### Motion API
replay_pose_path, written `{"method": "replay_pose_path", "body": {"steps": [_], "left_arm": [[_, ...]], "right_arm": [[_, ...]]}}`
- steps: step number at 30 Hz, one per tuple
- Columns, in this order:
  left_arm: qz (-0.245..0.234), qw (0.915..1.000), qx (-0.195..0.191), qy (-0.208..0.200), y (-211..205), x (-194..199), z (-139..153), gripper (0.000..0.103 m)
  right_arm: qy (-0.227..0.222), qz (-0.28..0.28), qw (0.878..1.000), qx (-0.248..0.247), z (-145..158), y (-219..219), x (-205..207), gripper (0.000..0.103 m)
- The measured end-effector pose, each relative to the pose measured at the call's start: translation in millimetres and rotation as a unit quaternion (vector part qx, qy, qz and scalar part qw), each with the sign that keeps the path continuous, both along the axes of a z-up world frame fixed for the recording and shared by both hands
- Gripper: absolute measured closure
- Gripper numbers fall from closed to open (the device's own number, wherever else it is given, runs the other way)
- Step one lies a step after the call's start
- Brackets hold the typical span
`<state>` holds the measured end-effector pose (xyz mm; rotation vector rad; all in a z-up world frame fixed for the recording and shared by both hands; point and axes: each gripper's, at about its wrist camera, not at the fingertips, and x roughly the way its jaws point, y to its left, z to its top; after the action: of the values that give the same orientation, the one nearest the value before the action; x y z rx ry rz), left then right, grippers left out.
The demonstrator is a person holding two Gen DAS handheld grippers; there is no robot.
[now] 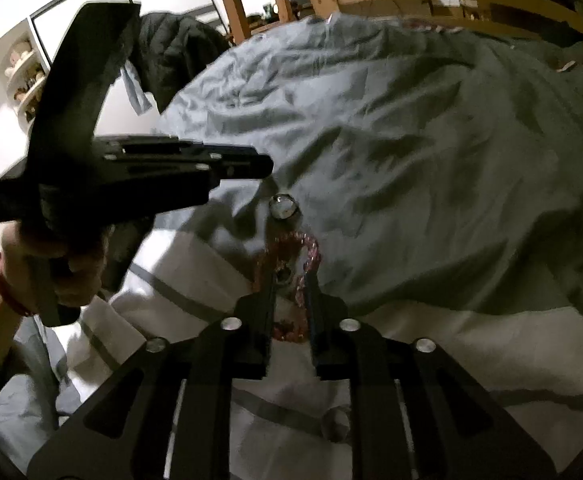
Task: Organize jewelry
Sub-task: 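Grasp the silver ring with left tool while right tool grasps pink bead bracelet, then lift the ring and pink bracelet and carry them over the black box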
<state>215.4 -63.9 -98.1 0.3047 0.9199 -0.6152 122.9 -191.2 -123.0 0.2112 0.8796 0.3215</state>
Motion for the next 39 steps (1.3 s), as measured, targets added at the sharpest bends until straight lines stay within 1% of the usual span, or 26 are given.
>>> {"method": "replay_pose_path", "body": {"steps": [1,2,3,4,5,6,8,9,10,12,14,17,19,24,25,27,29,31,34,39], "left_arm": [[-0.004,1.0000,0.001,0.004,-1.5,0.3,-2.0,0.086],[-0.008,1.0000,0.004,0.005,-4.0,-0.2,-4.2,0.086],[-0.011,0.9999,0.006,0.008,-6.9,-1.2,-7.1,0.081],[-0.012,0.9998,0.007,0.012,-10.9,-1.7,-11.6,0.065],[-0.011,0.9999,0.009,0.010,-13.6,-2.4,-14.6,0.053],[-0.012,0.9998,0.014,0.005,-17.0,-4.3,-19.2,0.051],[-0.020,0.9995,0.022,0.013,-20.5,-5.9,-27.1,0.051],[-0.019,0.9992,0.033,0.015,-21.8,-6.0,-32.1,0.052],[-0.018,0.9991,0.035,0.015,-21.4,-6.1,-33.6,0.057],[-0.016,0.9993,0.028,0.019,-18.1,-5.1,-32.6,0.064],[-0.011,0.9995,0.019,0.021,-13.1,-3.4,-28.4,0.078],[-0.002,0.9997,0.004,0.024,-5.6,-0.2,-21.6,0.090],[-0.001,0.9997,-0.003,0.024,-2.5,0.2,-17.5,0.093],[-0.003,0.9999,-0.002,0.015,-1.6,-4.3,-7.9,0.094],[-0.002,0.9999,-0.005,0.014,-0.1,-4.6,-4.9,0.095],[0.001,0.9999,-0.011,0.012,3.2,-4.8,-0.1,0.095],[0.004,0.9996,-0.025,0.008,9.3,-4.6,8.6,0.096],[0.008,0.9993,-0.037,0.003,15.5,-4.7,18.3,0.096],[0.013,0.9987,-0.049,-0.004,22.1,-5.6,28.9,0.096],[0.013,0.9989,-0.045,-0.003,25.0,-11.7,30.3,0.096]], "right_arm": [[0.003,0.003,1.000,-0.005,-1.8,2.5,1.0,0.067],[0.005,0.008,1.000,-0.005,-3.2,4.0,1.7,0.063],[0.007,0.011,1.000,-0.007,-4.6,6.3,2.4,0.055],[0.008,0.012,1.000,-0.010,-5.7,7.9,3.4,0.054],[0.012,0.013,1.000,-0.013,-7.9,9.5,5.1,0.054],[0.018,0.013,1.000,-0.018,-10.8,10.8,6.8,0.054],[0.029,0.012,0.999,-0.027,-16.4,12.6,8.9,0.064],[0.032,0.011,0.999,-0.029,-17.6,12.7,9.4,0.074],[0.033,0.009,0.999,-0.029,-18.0,11.8,9.4,0.080],[0.032,0.005,0.999,-0.022,-17.4,8.8,8.7,0.086],[0.030,0.000,0.999,-0.017,-16.8,6.0,7.7,0.087],[0.024,-0.006,1.000,-0.011,-14.3,2.9,6.1,0.087],[0.017,-0.014,1.000,0.002,-11.2,-1.8,5.3,0.087],[-0.006,-0.034,0.999,0.022,-2.7,-11.8,3.4,0.087],[-0.014,-0.037,0.999,0.027,0.3,-13.7,2.0,0.088],[-0.036,-0.045,0.998,0.037,8.8,-18.0,-0.7,0.096],[-0.050,-0.049,0.996,0.051,14.9,-23.0,-2.1,0.096],[-0.053,-0.052,0.996,0.055,17.1,-26.2,-2.3,0.096],[-0.052,-0.052,0.996,0.057,17.7,-27.0,-1.8,0.096],[-0.018,-0.026,0.998,0.053,7.7,-16.3,5.6,0.094]]}}
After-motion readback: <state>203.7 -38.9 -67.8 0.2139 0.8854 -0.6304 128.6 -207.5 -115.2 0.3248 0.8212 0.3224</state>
